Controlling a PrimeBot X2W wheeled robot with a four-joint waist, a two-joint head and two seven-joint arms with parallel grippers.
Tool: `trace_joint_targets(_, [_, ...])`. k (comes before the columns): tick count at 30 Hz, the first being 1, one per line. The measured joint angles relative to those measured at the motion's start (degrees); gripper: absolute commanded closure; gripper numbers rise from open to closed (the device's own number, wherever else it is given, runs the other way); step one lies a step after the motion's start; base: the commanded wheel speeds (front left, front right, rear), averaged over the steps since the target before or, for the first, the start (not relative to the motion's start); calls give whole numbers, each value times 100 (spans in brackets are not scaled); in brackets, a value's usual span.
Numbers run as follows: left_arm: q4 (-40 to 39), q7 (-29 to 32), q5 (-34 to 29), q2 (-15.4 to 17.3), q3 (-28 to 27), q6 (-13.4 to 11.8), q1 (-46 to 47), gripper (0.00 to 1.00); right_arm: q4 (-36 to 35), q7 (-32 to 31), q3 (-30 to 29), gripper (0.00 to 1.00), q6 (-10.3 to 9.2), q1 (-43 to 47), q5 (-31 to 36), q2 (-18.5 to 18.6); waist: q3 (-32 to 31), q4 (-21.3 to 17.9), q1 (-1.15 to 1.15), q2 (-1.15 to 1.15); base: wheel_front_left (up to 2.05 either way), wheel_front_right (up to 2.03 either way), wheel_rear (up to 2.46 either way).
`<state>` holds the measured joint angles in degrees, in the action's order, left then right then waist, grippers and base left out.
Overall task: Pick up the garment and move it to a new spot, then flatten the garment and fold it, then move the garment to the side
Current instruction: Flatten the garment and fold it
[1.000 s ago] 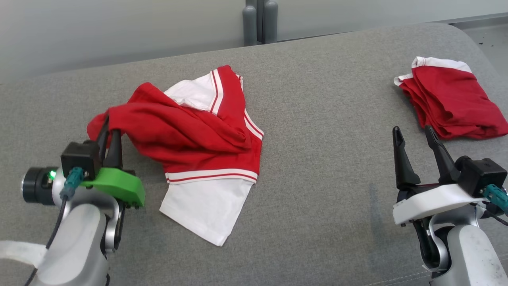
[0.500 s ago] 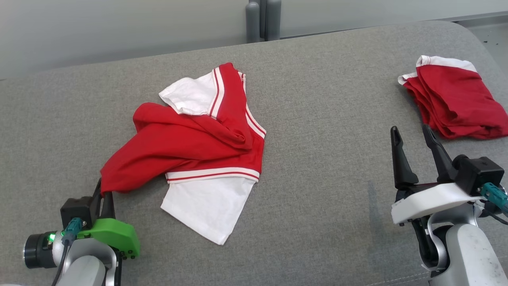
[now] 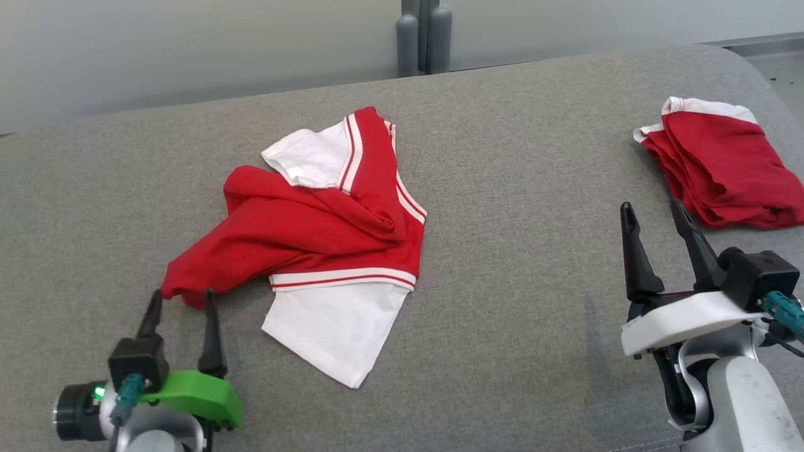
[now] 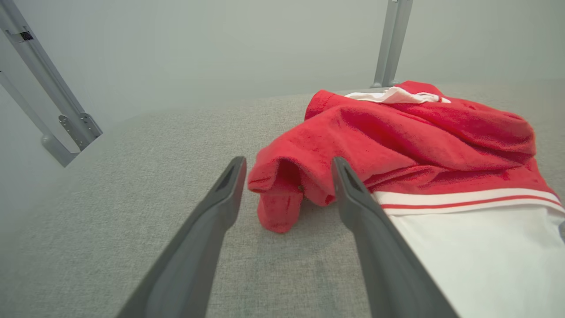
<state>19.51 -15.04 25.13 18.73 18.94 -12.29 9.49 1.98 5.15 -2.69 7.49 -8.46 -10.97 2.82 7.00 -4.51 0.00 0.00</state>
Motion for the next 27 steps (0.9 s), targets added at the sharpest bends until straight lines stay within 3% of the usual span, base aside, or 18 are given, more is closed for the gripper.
trace_joint_targets(8, [-246, 115, -164, -493, 848, 428, -253, 0, 23, -2, 63, 0, 0, 20, 0, 0, -91, 6, 0, 0, 0, 0, 0])
trace_joint_targets(16, [468, 514, -160, -907, 1502, 928, -143, 0, 48, -29, 149, 0, 0, 19, 8, 0, -134, -107, 0, 0, 0, 0, 0])
trace_joint_targets(27, [1606, 552, -142, -1177, 1716, 1105, 212, 0, 19, -52, 127, 0, 0, 29, 34, 0, -144, -242, 0, 0, 0, 0, 0])
